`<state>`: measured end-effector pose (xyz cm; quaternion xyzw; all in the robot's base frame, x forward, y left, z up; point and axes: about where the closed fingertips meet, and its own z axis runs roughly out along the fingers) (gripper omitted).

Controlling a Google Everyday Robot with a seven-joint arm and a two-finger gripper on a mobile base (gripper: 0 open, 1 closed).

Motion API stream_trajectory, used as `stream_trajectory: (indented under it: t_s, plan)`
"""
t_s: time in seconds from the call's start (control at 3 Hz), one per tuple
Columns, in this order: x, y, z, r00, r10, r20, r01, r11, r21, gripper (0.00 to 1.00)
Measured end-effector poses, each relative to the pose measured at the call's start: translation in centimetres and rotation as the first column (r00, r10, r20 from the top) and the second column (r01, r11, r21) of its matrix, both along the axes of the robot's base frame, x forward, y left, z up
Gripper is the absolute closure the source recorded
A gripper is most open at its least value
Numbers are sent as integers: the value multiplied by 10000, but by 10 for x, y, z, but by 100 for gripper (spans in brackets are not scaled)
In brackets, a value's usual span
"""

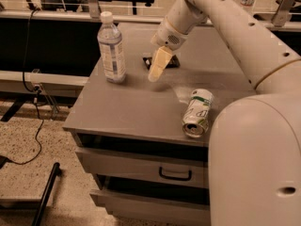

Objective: Pick rxbar chocolate

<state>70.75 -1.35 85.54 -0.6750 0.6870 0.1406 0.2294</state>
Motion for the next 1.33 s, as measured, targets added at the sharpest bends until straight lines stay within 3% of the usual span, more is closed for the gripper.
stream_trajectory:
  t_s: [0.33, 1.33]
  plan:
    - [3, 1, -15, 9989, 460, 16, -460, 9989, 79, 14]
    - [6, -8, -12, 9909, 1226, 548, -1239, 9921, 203, 84]
